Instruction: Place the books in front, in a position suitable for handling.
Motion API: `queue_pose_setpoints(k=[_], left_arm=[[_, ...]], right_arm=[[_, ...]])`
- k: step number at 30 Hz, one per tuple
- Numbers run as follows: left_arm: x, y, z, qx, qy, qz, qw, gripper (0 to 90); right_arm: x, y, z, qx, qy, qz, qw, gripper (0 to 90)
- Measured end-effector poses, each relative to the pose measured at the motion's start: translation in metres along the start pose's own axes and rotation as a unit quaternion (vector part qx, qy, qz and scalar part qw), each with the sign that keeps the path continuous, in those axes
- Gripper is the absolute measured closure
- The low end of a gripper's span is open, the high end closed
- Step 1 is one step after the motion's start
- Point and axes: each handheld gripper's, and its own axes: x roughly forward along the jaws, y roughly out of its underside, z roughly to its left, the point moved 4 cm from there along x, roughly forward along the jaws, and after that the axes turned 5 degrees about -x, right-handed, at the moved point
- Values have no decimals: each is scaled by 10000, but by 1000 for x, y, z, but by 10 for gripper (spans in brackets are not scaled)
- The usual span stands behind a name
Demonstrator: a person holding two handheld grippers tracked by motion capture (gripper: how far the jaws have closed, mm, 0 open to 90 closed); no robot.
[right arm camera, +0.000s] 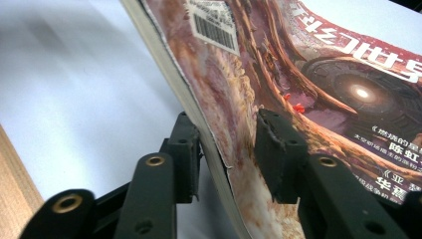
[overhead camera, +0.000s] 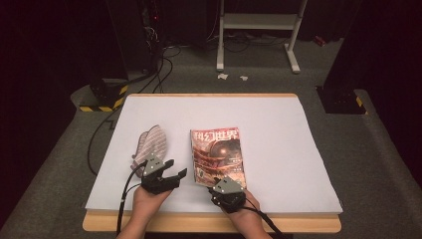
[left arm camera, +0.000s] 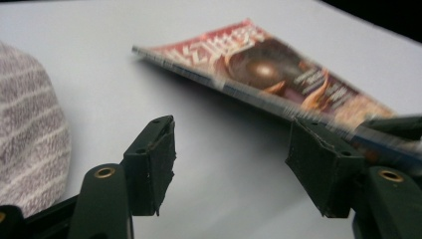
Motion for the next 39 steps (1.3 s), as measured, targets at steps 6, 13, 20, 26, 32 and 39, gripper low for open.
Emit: queue_pose_setpoints(k=[6,13,20,26,32,39], left_arm=[[7,9,7,129,-97,254,9995,364],[7,14,13,161,-101,221,9996,390],[9,16,16,199,135,321,9992,362],[10,17,18,163,221,283,9992,339],[6,12,21,-6,242,313,9992,321],[2,4,19,68,229,229,9995,300]], right_arm=[[-8,2,-12,223,2,-78,9997,698],[-19,5,-28,470,-2,-189,9987,782],[-29,8,-44,653,88,-314,9973,835],[-36,12,-56,828,106,-440,9955,841],[-40,15,-61,913,124,-496,9945,841],[-40,18,-61,889,104,-526,9946,842]])
